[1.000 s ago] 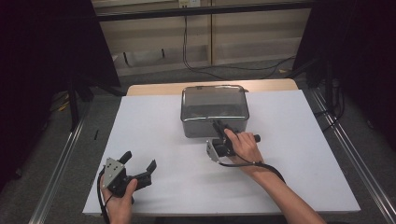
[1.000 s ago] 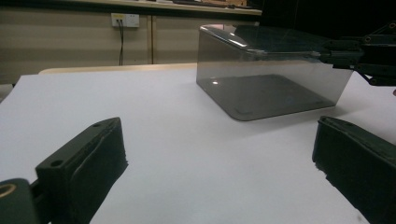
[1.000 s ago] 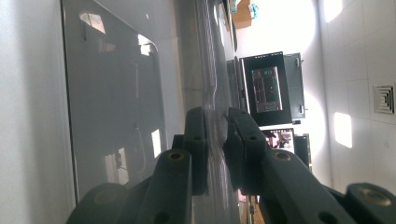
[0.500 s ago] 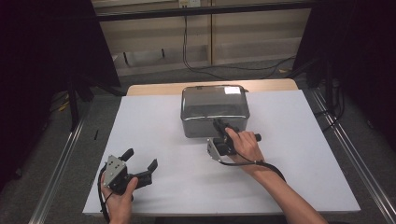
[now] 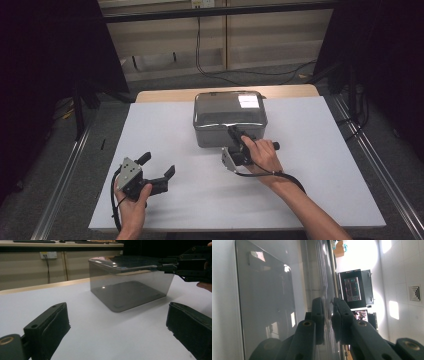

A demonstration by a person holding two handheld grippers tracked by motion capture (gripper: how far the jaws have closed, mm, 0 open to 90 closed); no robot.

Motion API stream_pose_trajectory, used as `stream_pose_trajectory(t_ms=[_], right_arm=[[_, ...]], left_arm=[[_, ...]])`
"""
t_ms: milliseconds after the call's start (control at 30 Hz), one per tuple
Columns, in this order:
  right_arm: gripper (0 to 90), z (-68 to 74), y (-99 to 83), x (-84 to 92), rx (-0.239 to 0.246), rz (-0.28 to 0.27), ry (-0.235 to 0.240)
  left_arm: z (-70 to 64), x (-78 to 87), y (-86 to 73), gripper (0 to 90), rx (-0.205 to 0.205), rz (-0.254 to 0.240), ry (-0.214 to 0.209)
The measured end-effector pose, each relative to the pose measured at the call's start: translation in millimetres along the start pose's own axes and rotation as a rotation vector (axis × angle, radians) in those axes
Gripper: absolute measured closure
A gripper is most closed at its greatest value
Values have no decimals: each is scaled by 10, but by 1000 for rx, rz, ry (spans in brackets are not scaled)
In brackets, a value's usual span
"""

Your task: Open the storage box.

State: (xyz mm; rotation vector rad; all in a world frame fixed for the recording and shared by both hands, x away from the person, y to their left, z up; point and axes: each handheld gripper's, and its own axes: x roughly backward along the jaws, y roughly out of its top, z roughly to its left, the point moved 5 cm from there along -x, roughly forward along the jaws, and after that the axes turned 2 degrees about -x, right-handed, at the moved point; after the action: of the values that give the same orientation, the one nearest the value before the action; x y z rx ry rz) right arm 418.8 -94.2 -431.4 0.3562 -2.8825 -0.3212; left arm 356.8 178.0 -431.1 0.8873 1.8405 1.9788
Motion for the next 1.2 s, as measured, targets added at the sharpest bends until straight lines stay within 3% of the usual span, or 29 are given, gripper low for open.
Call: stream_pose_trajectory(t_ms=[100,133,200,367,433,500,600,733,767,900,1067,1200], right_arm=[[800,-10,0,7,-1,0,-7],[798,-9,1,6,-9,-1,-6],[798,-18,4,-5,1,-3,8],[799,-72,9,5,-21,-10,3],[803,-99,8,6,-11,-13,0],[808,-113,10,13,-11,-10,-15],[808,-106,14,7,1,-12,-13],[808,-98,20,4,-3,-11,-21],[808,-102,21,3,-2,-14,-23],[808,-112,15,6,-12,-13,-27],[808,-129,10,9,-24,-18,-29],[809,-133,13,11,-20,-17,-27]], left_arm=[[-7,-41,3,31,-24,1,-13],[-10,-57,1,31,-14,0,-18],[-2,-147,14,32,46,8,-33],[20,-251,79,34,57,-6,-39],[30,-307,120,36,56,-16,-34],[41,-379,147,38,-2,-33,-15],[57,-424,145,35,9,-20,-18],[60,-515,155,33,-16,-31,-31],[82,-571,159,36,-5,-55,-49],[127,-640,155,41,10,-53,-37],[169,-780,191,41,0,-13,-30],[146,-872,245,36,-9,-15,-50]])
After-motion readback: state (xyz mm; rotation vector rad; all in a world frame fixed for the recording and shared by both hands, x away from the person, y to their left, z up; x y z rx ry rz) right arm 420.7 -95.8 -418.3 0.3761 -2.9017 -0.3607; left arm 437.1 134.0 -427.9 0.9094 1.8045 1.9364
